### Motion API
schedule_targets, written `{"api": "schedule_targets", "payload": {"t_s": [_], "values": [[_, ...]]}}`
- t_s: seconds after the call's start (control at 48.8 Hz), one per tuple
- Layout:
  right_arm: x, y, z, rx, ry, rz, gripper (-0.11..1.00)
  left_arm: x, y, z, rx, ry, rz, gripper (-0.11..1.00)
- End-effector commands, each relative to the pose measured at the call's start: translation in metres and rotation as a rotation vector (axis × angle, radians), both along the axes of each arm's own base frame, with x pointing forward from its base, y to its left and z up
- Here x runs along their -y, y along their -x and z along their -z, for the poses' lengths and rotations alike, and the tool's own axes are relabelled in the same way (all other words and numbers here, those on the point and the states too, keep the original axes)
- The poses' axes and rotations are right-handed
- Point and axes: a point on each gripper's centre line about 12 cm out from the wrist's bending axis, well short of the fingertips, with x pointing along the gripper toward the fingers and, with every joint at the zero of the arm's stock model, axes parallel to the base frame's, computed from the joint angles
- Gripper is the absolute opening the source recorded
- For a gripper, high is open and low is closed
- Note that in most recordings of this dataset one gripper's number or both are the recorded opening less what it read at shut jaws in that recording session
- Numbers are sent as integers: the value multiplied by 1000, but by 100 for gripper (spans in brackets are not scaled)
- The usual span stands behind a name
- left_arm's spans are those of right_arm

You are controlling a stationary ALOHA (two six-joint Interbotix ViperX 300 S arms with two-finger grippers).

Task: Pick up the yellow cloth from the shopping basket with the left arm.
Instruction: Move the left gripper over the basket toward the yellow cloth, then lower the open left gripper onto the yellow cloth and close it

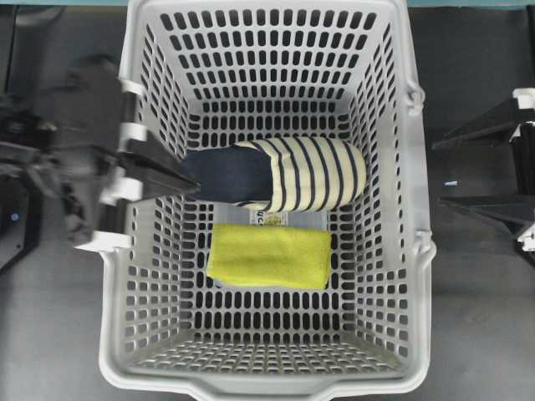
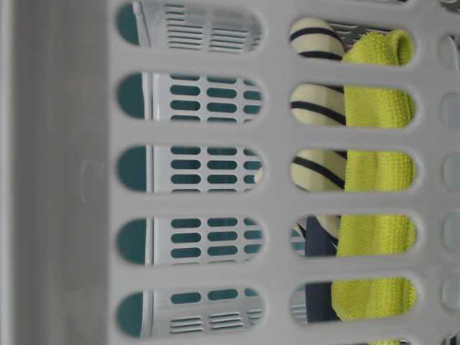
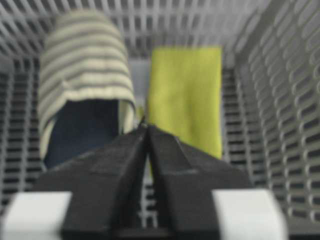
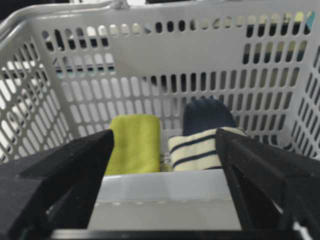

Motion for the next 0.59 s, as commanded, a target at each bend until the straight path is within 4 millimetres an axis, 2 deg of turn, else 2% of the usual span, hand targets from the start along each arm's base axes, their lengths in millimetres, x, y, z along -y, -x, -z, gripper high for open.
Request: {"api": "schedule_targets", "payload": {"t_s": [0.0, 0.164, 0.266, 0.43, 0.574], "values": [[1, -3, -11, 29, -2, 7, 76, 1, -17, -3, -72, -6, -1, 17], [1, -2, -12, 38, -3, 7, 76, 6, -52, 15, -235, -20, 4, 65], [2, -2, -12, 41, -3, 8, 76, 13, -78, 28, -280, -18, 11, 88], [2, -2, -13, 44, -2, 8, 76, 29, -117, 56, -340, -30, 42, 88], [2, 0, -15, 54, -3, 10, 76, 37, -133, 87, -411, -38, 54, 87]]}}
